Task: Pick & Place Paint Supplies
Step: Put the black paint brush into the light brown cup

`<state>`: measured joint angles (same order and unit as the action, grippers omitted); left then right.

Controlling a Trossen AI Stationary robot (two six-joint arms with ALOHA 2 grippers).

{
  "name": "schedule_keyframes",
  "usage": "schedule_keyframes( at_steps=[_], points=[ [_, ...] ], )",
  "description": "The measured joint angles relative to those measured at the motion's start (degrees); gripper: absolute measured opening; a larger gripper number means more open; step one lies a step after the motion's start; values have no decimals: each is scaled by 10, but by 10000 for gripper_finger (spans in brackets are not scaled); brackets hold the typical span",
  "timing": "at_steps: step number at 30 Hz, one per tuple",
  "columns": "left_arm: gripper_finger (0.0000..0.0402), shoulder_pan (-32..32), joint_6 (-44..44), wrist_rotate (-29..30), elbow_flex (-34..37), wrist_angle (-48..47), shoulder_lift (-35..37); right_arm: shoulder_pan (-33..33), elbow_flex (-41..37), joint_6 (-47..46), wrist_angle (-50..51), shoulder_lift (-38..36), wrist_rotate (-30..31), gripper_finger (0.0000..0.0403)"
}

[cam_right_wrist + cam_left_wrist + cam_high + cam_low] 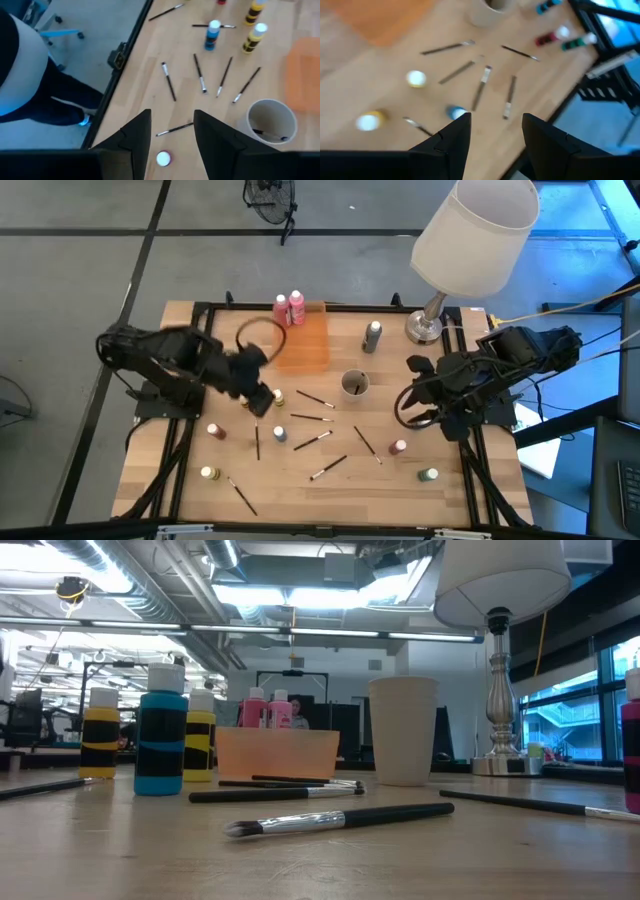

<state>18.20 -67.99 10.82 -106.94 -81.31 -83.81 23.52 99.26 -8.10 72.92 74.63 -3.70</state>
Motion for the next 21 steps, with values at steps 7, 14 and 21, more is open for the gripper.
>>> schedule_keyframes(
  at_steps=[7,14,21],
  points=[
    [173,92,-3,2,0,114,-63,36,-3,9,1,0,0,151],
    [174,137,-7,2,0,167,-143,50,-27,13,-13,0,-16,151],
    [168,132,-57,-5,0,170,-212,72,-47,13,-16,0,-45,151]
  ],
)
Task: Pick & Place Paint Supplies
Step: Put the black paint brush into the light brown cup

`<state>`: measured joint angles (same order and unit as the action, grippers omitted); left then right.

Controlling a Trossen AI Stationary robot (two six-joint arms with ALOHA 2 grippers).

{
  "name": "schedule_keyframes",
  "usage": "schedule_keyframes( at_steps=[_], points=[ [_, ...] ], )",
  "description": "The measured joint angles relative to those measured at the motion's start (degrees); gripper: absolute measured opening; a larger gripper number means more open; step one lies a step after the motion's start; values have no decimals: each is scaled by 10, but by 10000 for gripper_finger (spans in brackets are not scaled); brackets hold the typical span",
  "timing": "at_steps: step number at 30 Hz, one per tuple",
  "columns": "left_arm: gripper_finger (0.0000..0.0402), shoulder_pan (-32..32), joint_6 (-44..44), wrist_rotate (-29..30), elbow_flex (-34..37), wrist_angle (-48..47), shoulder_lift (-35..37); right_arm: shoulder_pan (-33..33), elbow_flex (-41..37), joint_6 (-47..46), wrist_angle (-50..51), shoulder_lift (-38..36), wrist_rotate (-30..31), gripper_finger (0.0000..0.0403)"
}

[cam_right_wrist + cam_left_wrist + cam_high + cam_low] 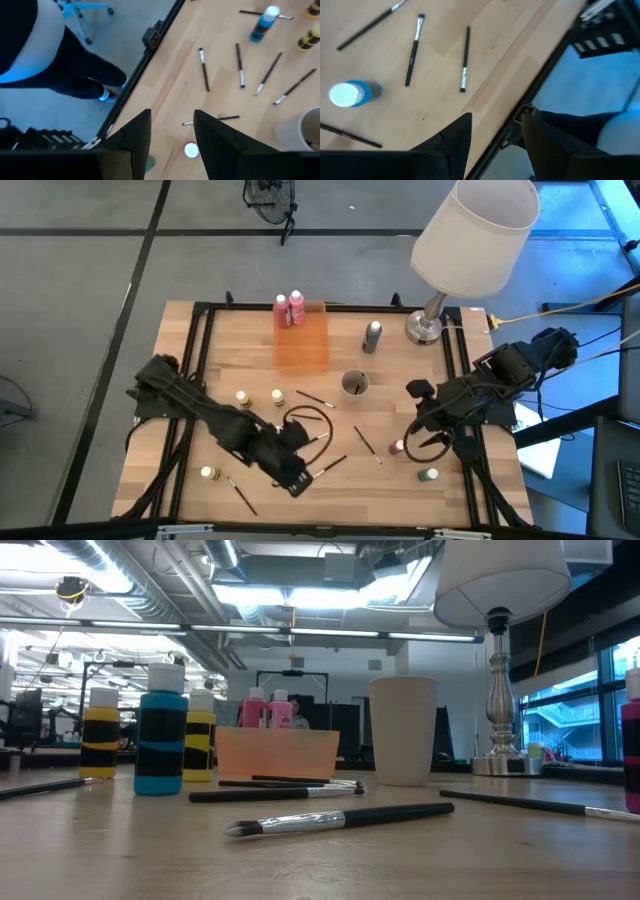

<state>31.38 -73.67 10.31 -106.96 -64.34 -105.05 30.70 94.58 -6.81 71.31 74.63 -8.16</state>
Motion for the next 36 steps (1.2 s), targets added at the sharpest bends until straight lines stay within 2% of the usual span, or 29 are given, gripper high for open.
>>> schedule_keyframes(
  at_steps=[5,13,23,28,36],
  points=[
    [162,-15,-6,-38,0,-10,-43,23,-1,-20,2,0,0,151],
    [151,-35,16,-91,0,1,-98,63,-1,-120,-3,0,3,151],
    [150,-30,-4,-75,-1,9,-120,102,-1,-257,-63,4,112,151],
    [150,-5,-8,-32,0,37,-143,128,-1,-308,-84,26,116,151],
    [148,7,-36,-28,0,55,-192,169,-1,-348,-157,83,115,151]
  ],
)
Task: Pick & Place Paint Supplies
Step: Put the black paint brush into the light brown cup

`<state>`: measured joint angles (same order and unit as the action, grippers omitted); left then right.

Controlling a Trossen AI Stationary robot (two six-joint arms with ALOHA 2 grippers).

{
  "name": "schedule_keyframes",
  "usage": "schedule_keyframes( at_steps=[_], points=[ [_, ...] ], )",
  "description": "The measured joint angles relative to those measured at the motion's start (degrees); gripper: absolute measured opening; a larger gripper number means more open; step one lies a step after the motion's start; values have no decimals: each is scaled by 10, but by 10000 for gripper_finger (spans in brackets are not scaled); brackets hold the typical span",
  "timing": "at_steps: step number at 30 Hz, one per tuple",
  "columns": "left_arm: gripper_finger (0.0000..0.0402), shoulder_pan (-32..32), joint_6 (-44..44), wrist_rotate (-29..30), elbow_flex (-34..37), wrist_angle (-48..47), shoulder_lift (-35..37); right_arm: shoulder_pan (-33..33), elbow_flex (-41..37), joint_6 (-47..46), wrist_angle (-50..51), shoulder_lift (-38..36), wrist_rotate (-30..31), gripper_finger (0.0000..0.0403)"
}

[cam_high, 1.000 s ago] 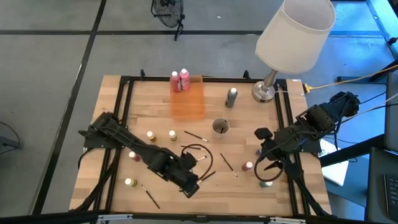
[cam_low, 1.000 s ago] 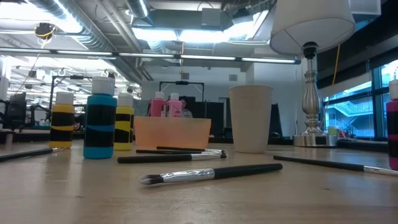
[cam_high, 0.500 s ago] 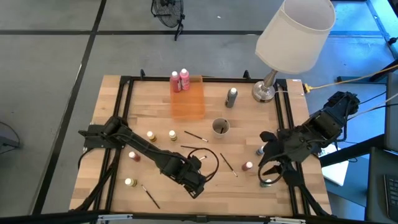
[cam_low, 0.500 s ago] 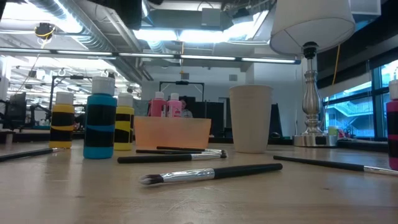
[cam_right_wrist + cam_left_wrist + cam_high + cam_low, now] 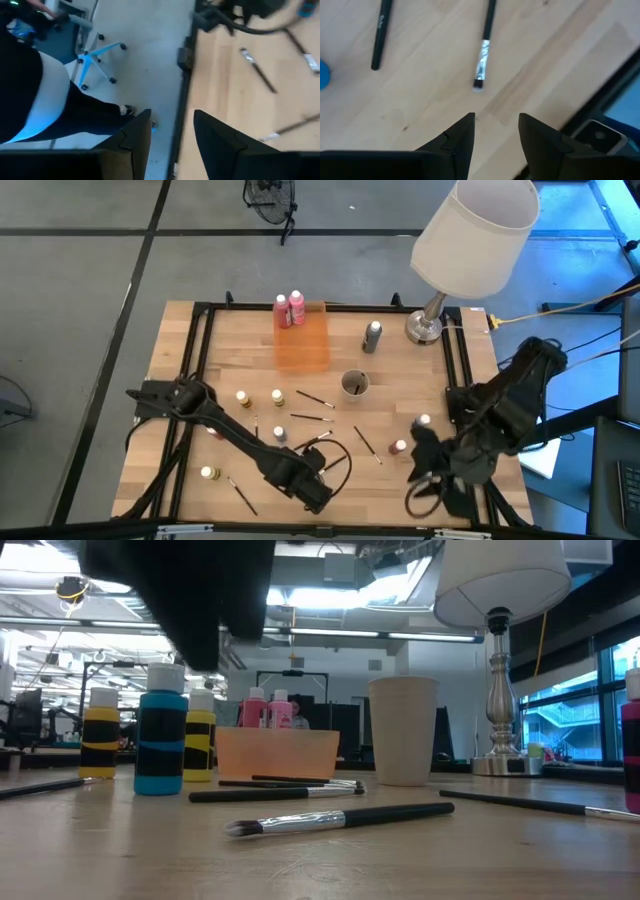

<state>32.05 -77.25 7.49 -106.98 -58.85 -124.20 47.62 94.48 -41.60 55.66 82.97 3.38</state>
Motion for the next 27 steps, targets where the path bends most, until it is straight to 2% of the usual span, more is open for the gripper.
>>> schedule_keyframes(
  at_steps=[6,9,13,21,27],
  points=[
    [145,-8,-11,-1,0,1,-27,15,0,14,-157,27,-7,151],
    [145,-15,-11,-13,0,2,-39,17,0,33,-199,27,-15,151],
    [145,-23,-11,-29,0,6,-47,17,0,44,-208,27,-20,151],
    [145,-41,44,-71,0,19,-55,17,0,45,-196,27,-21,151],
    [145,-51,60,-77,0,21,-58,21,0,45,-194,27,-22,151]
  ],
)
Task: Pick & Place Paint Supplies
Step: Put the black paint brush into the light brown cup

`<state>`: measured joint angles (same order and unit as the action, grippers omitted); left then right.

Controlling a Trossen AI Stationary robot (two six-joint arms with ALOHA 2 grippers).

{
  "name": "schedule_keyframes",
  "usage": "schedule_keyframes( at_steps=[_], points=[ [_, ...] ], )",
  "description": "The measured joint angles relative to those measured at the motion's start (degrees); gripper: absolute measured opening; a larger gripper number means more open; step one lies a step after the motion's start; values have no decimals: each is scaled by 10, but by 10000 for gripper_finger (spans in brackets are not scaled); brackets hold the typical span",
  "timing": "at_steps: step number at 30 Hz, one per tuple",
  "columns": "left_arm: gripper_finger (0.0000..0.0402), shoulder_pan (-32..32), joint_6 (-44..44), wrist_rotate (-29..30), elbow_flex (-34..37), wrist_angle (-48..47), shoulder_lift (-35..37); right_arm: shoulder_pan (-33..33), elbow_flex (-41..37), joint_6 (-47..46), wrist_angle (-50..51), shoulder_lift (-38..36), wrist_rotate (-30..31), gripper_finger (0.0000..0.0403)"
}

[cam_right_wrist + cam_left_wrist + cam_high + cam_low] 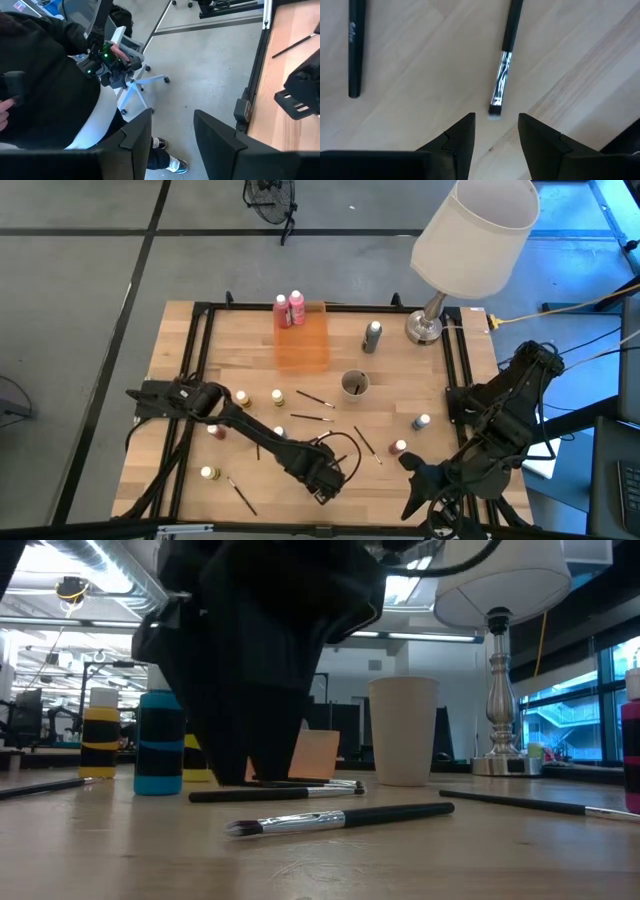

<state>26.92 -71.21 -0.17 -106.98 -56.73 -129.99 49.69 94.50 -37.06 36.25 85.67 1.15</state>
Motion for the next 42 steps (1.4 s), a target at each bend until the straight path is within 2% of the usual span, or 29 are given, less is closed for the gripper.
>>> schedule_keyframes(
  at_steps=[31,42],
  points=[
    [145,-1,37,-35,0,18,-22,0,0,-1,25,0,2,151],
    [145,-5,48,-28,-1,21,-28,0,0,-6,25,0,2,151]
  ],
)
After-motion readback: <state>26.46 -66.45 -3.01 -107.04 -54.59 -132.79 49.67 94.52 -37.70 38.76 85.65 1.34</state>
